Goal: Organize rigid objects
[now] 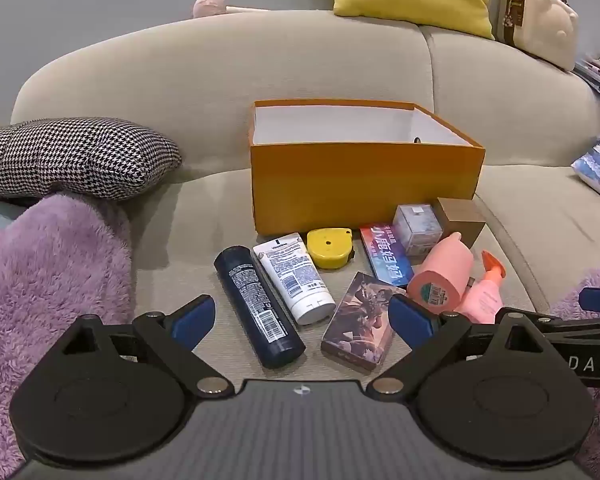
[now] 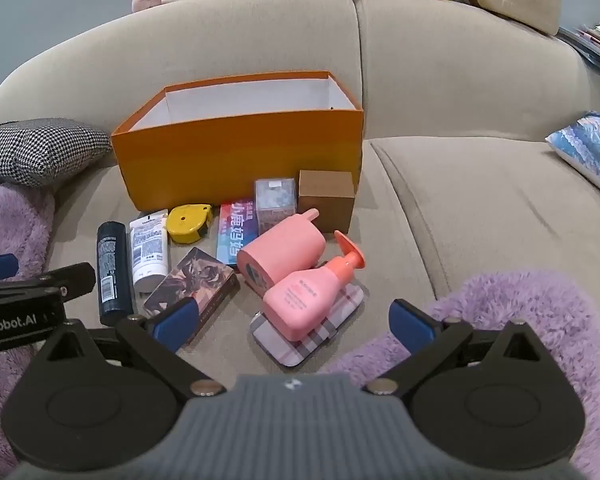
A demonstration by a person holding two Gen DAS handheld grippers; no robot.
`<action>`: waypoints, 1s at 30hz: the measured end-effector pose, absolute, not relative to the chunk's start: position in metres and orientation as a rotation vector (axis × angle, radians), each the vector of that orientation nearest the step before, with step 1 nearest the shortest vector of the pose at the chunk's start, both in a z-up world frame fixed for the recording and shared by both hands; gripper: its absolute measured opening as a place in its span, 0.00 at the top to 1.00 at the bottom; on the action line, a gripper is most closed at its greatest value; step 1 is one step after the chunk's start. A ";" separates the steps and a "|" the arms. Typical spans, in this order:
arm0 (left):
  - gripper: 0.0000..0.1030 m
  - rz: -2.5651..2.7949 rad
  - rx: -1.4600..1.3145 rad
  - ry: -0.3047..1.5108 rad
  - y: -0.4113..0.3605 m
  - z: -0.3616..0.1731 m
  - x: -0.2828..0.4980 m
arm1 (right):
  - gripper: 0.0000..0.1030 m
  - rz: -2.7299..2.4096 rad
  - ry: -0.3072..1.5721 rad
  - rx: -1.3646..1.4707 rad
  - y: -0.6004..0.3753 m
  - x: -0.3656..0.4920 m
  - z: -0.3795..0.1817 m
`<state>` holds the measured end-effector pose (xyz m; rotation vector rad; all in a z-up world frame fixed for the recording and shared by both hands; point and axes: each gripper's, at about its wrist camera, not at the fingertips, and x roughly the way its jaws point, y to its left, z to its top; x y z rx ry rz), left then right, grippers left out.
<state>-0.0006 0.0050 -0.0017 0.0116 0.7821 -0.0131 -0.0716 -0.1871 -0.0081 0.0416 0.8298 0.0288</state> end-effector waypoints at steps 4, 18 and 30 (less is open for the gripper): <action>0.00 -0.012 0.008 0.784 0.007 -0.002 -0.001 | 0.02 0.029 0.835 0.037 -0.186 -0.072 -0.010; 0.00 0.000 0.009 0.788 0.004 -0.002 -0.001 | 0.02 0.027 0.845 0.035 -0.184 -0.071 -0.009; 0.00 0.002 0.008 0.790 0.002 -0.003 -0.001 | 0.02 0.031 0.855 0.029 -0.184 -0.069 -0.011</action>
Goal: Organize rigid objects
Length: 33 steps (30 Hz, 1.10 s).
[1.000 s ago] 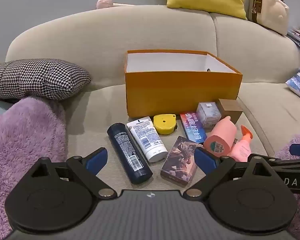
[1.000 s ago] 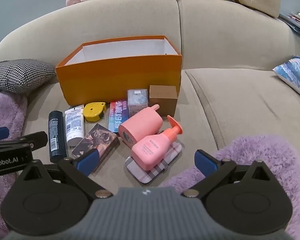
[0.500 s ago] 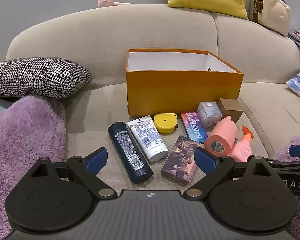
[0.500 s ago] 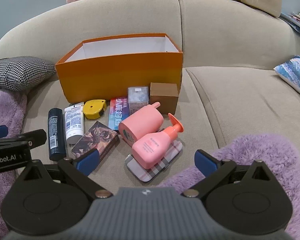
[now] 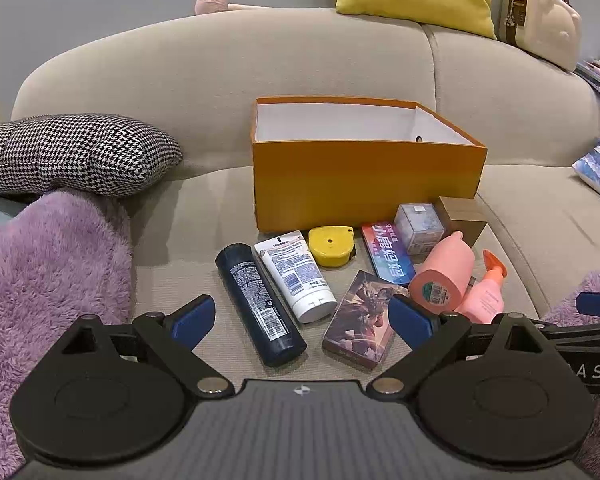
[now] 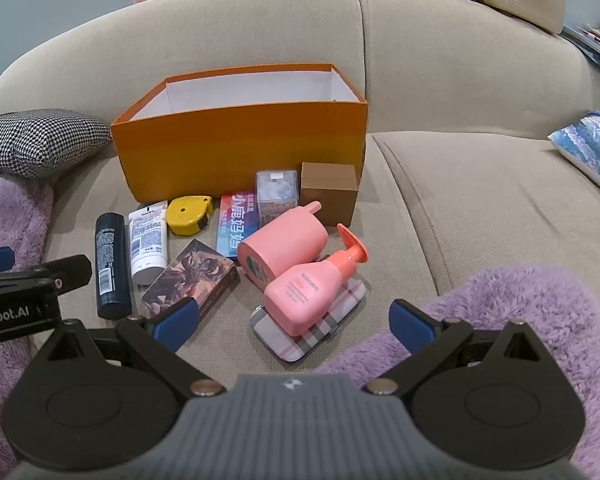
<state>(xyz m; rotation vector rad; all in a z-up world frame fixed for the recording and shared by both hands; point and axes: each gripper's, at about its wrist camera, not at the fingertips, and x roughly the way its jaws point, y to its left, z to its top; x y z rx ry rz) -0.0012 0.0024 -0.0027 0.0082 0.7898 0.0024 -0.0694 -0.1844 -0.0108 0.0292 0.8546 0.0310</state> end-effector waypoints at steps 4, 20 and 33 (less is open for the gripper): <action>0.00 -0.001 0.007 0.791 0.003 -0.001 -0.001 | 0.02 0.030 0.860 0.026 -0.184 -0.068 -0.010; 0.00 0.002 0.002 0.801 0.004 0.000 -0.001 | 0.02 0.031 0.866 0.020 -0.181 -0.068 -0.011; 0.02 -0.015 -0.043 0.831 0.014 -0.005 0.002 | 0.03 0.069 0.861 0.040 -0.178 -0.064 -0.015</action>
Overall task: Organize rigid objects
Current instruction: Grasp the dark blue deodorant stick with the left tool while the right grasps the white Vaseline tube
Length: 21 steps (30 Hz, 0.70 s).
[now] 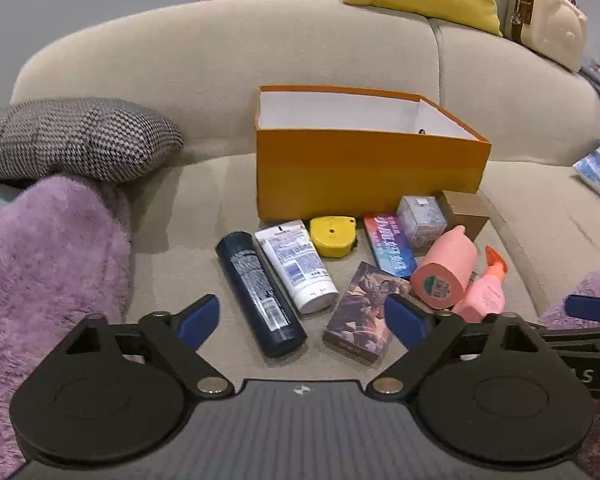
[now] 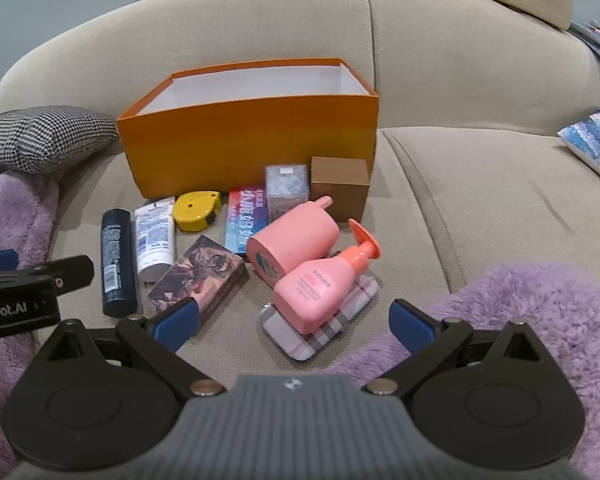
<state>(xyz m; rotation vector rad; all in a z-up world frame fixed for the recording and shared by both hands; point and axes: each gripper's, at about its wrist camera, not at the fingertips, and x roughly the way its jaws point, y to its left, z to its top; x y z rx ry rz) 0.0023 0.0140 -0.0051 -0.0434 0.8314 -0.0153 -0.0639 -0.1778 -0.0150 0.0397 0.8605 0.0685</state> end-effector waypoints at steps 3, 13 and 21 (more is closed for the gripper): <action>0.19 -0.050 -0.076 0.857 0.021 -0.009 0.005 | 0.06 0.115 0.844 0.051 -0.174 -0.063 -0.017; 0.35 -0.095 -0.223 0.912 0.051 -0.019 0.023 | 0.39 0.260 0.918 0.074 -0.153 -0.032 -0.031; 0.65 -0.005 -0.403 1.020 0.091 -0.043 0.082 | 0.75 0.372 0.993 0.104 -0.124 0.036 -0.043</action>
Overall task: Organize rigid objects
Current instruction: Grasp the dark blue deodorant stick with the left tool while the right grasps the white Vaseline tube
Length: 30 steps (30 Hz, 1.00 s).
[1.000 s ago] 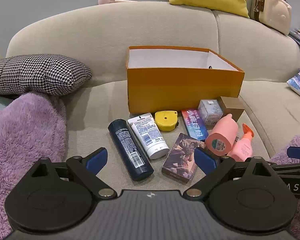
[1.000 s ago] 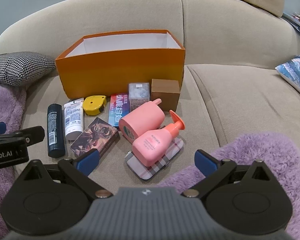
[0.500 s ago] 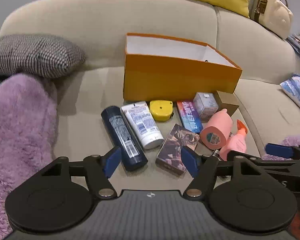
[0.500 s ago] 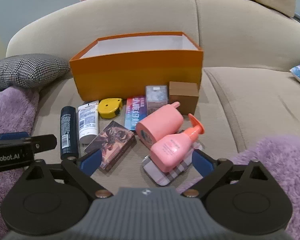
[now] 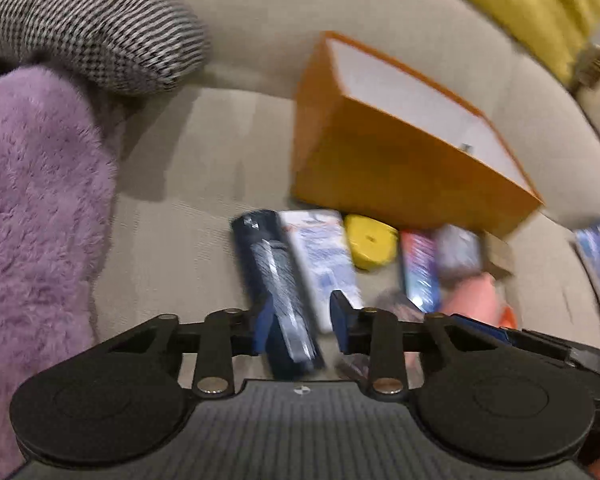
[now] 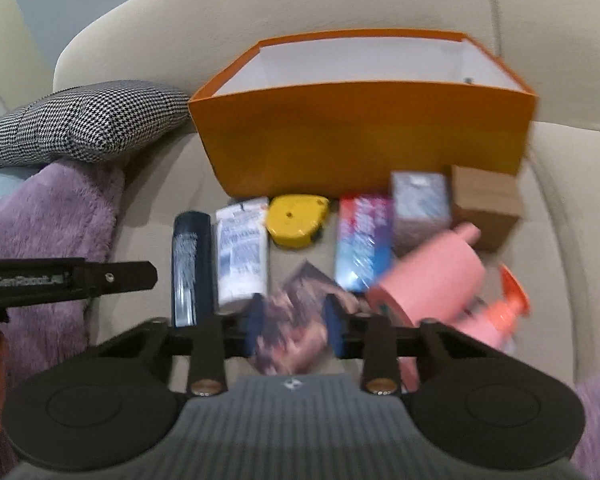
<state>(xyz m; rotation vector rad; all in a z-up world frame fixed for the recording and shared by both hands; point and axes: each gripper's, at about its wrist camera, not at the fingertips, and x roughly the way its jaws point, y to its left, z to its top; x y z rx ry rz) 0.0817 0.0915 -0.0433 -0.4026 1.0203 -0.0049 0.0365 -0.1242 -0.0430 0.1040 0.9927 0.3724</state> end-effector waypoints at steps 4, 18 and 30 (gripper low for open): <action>0.65 0.014 -0.482 1.080 0.102 -0.067 0.106 | 0.75 0.428 1.058 0.124 -0.106 0.073 -0.060; 0.60 -0.041 -0.687 1.135 0.127 -0.114 0.133 | 0.60 0.530 1.199 0.290 -0.088 0.131 -0.112; 0.61 -0.041 -0.681 1.114 0.127 -0.116 0.133 | 0.75 0.567 1.135 0.275 -0.085 0.130 -0.113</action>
